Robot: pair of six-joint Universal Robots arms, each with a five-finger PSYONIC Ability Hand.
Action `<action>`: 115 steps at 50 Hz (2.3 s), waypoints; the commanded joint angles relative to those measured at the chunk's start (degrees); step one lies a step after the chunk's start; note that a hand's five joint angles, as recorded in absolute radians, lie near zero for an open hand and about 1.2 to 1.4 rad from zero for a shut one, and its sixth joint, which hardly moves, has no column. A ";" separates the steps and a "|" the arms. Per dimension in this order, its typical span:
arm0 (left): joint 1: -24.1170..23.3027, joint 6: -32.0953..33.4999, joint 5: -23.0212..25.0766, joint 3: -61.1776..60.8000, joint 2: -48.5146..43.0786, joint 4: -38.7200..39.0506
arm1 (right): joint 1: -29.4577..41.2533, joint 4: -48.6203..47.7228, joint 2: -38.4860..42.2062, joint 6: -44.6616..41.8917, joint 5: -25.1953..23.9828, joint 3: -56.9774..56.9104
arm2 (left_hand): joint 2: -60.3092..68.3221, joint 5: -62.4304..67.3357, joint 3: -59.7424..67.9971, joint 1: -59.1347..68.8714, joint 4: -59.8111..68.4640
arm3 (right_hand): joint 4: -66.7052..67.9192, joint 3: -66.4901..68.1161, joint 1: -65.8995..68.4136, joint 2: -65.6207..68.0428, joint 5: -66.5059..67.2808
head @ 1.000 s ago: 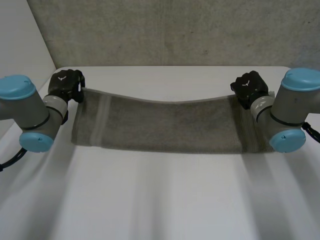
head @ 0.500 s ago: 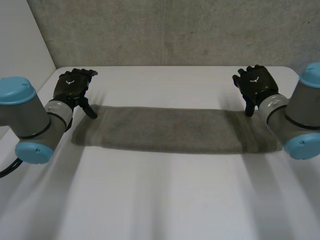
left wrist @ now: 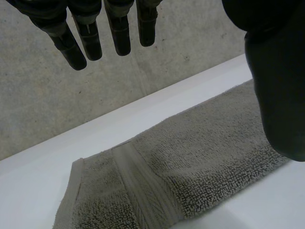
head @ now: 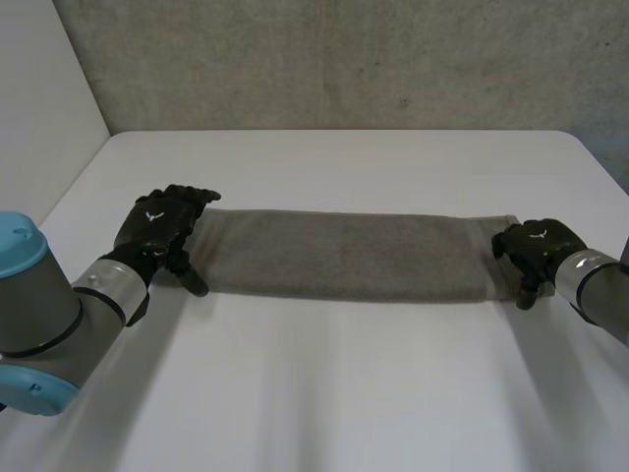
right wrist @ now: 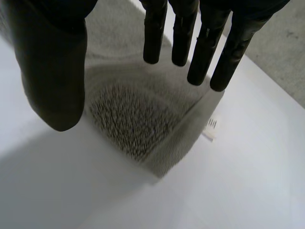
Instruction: Fold the towel.
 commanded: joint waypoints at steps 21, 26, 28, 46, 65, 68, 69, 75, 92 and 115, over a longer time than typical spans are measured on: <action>-0.43 -0.17 -0.30 0.22 0.69 0.18 | -9.59 -8.71 1.87 -14.67 8.24 -4.77 | -3.80 -11.77 -3.11 -4.48 -3.98 | 52.72 52.93 53.47 52.99 52.14; 0.01 -0.25 -0.30 0.92 2.01 0.09 | -11.54 -6.86 3.72 -26.47 13.24 -8.72 | -3.97 -11.94 -3.28 -4.65 -4.14 | 52.72 52.93 53.47 52.99 52.14; 0.19 -0.26 -0.30 1.36 2.19 0.18 | -10.84 -6.77 3.64 -27.11 14.66 -9.44 | -3.97 -11.94 -3.28 -4.65 -4.15 | 52.72 52.93 53.47 52.99 52.14; -3.41 -1.31 -2.05 11.55 1.93 0.09 | 32.46 -22.48 3.71 -16.56 6.60 -13.66 | -4.48 -12.44 -3.79 -5.15 -4.65 | 52.72 52.93 53.47 52.99 52.14; -5.61 -1.57 -3.46 12.26 -1.41 0.18 | 37.68 -23.11 10.69 -10.17 1.22 -13.84 | -4.31 -12.28 -3.62 -4.99 -4.48 | -17.28 -17.07 -16.53 -17.01 -17.86; -5.79 -1.57 -3.46 12.17 -1.33 0.18 | 36.89 -23.03 5.07 -4.46 1.39 -10.60 | -4.31 -12.28 -3.62 -4.99 -4.48 | -17.28 -17.07 -16.53 -17.01 -17.86; -5.79 -1.57 -3.46 12.17 -1.33 0.18 | 36.88 -23.03 5.04 -4.43 1.39 -10.58 | -4.31 -12.28 -3.62 -4.99 -4.48 | -17.28 -17.07 -16.53 -17.01 -17.86; -6.93 -1.57 -3.38 11.91 -1.33 0.18 | 29.17 -17.60 -3.56 3.55 2.53 -3.21 | -4.31 -12.28 -3.62 -4.99 -4.48 | -17.28 -17.07 -16.53 -17.01 -17.86; -8.16 -1.57 -3.37 11.20 -3.17 0.27 | 12.28 -14.06 -3.05 4.88 -2.03 10.16 | -4.14 -12.11 -3.45 -4.82 -4.31 | 8.50 8.71 9.25 8.77 7.92; -8.16 -1.57 -3.46 10.94 -3.09 0.27 | 13.15 -14.06 -0.49 5.59 0.07 4.98 | -4.14 -12.11 -3.45 -4.82 -4.31 | 52.72 52.93 53.47 52.99 52.14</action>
